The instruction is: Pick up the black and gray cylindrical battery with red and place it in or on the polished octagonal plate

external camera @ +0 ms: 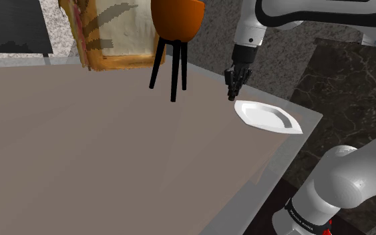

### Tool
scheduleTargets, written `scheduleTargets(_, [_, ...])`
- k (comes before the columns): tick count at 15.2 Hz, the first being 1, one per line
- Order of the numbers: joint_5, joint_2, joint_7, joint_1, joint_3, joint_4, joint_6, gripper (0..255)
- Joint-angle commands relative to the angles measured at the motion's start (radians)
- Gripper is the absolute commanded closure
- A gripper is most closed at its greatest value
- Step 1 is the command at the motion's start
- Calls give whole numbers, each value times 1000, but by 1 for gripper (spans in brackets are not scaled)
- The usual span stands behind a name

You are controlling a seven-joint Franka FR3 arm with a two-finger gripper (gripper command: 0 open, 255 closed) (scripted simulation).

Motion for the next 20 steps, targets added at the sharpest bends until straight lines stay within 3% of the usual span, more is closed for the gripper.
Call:
scheduleTargets(1, [0,0,0,0,0,-1,0,255])
scheduleTargets(19, [-9,79,10,-5,-3,303,-226,255])
scheduleTargets(20, [-3,44,17,-1,0,277,-233,255])
